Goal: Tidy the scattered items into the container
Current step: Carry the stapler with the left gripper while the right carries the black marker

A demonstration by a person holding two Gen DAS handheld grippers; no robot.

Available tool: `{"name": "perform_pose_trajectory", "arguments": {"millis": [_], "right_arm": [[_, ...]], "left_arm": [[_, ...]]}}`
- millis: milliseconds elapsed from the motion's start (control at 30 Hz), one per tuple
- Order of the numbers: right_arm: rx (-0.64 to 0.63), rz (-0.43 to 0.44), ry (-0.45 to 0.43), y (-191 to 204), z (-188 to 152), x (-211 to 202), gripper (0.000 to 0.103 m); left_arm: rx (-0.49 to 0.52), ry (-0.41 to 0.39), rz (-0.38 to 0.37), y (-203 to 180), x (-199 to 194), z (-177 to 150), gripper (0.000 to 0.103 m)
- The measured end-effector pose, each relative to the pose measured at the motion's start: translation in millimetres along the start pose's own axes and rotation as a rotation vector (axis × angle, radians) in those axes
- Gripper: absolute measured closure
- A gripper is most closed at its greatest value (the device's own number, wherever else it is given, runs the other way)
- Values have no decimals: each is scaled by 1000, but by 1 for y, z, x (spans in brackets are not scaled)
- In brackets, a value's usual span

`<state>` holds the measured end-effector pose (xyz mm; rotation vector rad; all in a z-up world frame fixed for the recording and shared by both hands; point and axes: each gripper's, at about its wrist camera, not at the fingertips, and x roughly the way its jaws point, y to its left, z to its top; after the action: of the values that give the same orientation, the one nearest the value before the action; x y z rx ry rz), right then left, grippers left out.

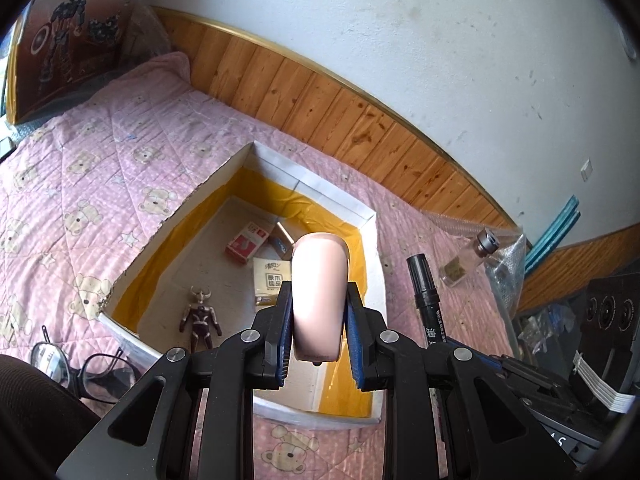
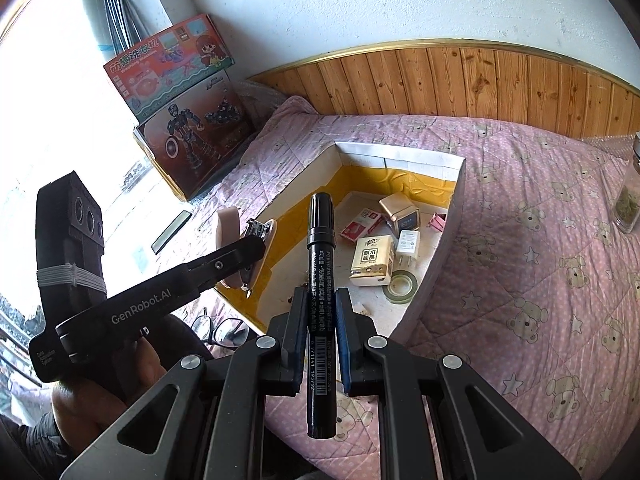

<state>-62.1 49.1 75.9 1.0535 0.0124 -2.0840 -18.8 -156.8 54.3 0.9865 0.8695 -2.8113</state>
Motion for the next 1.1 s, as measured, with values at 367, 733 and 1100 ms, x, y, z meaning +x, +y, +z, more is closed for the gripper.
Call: {"name": "perform_pose_trajectory", "arguments": {"millis": [367, 733, 1100], "right_arm": [[-3, 16, 34, -2, 7, 29, 89], [4, 29, 64, -6, 22, 55, 89], [34, 53, 96, -12, 46, 81, 89]], "left_arm": [[8, 5, 33, 18, 13, 23, 79], [17, 58, 65, 31, 42, 42, 79], [-3, 174, 87, 36, 74, 43, 79]]}}
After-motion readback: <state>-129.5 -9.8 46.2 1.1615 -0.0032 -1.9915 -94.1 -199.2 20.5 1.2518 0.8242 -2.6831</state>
